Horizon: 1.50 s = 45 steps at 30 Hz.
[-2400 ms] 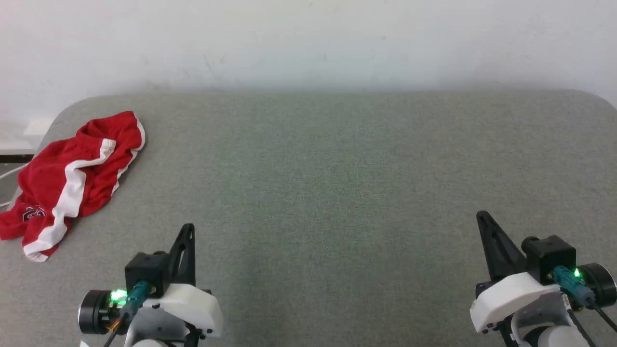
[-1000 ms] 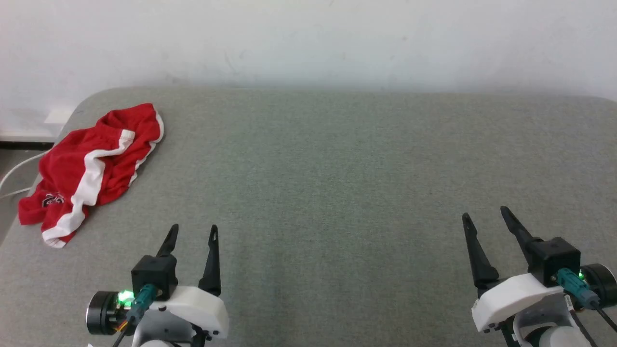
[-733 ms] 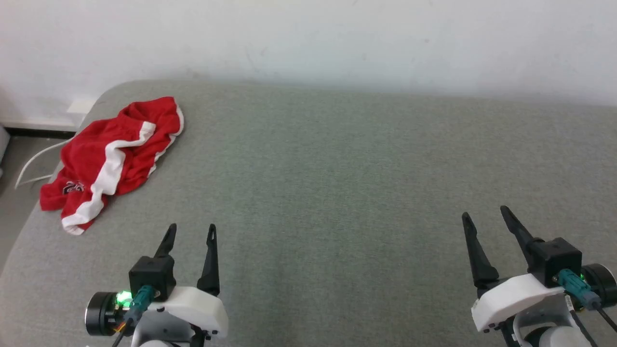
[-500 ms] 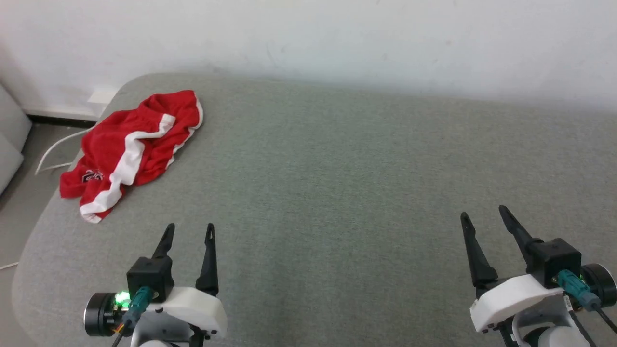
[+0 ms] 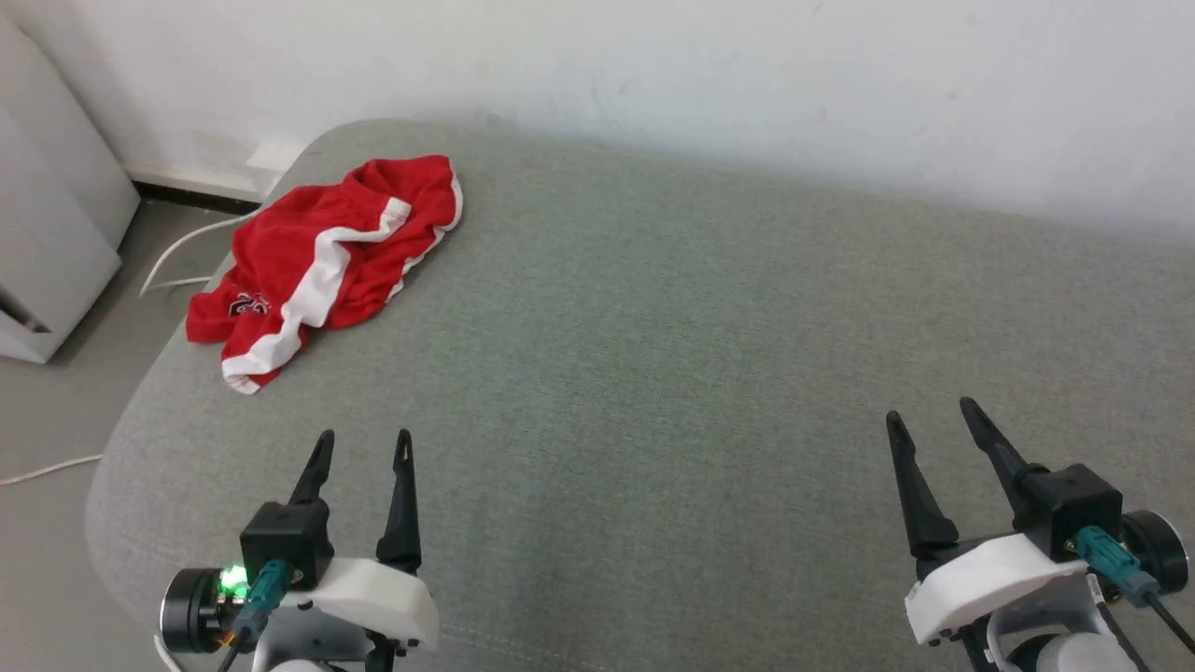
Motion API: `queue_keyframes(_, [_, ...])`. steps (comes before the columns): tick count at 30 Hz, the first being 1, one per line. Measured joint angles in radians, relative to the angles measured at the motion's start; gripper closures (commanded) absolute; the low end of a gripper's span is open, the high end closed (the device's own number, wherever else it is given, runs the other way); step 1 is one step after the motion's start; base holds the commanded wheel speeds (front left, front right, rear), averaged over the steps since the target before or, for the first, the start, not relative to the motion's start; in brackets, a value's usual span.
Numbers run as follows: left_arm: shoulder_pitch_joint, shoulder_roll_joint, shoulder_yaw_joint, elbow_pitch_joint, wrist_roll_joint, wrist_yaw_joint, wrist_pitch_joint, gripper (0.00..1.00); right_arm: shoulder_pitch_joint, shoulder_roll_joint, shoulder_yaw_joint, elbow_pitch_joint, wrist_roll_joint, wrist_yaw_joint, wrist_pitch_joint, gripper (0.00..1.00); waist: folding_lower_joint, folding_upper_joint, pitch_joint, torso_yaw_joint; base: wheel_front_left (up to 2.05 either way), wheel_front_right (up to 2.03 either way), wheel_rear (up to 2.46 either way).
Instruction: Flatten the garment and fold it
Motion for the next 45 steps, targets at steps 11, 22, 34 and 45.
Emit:
queue_keyframes(11, [0.000,0.002,-0.003,0.011,-0.007,0.009,-0.022,0.00,0.000,0.000,0.013,0.003,0.000,0.000,-0.011,0.00,0.0000,-0.0001,0.006,0.052,0.00,0.00,0.00])
queue_keyframes(22, [0.000,0.004,-0.006,0.018,-0.015,0.021,-0.046,0.00,0.000,0.000,0.015,0.003,0.000,0.000,-0.027,0.00,0.0000,-0.0001,0.012,0.105,0.00,0.00,0.00])
queue_keyframes(34, [0.000,0.006,-0.008,0.028,-0.024,0.036,-0.069,0.00,0.000,0.000,0.021,0.002,0.009,0.000,-0.040,0.00,0.0000,-0.0001,0.015,0.166,0.00,0.00,0.00])
queue_keyframes(45, [0.001,0.007,-0.010,0.040,-0.041,0.045,-0.094,0.00,0.000,0.000,0.026,0.003,0.019,0.000,-0.051,0.00,0.0000,0.0000,0.010,0.224,0.00,0.00,0.00])
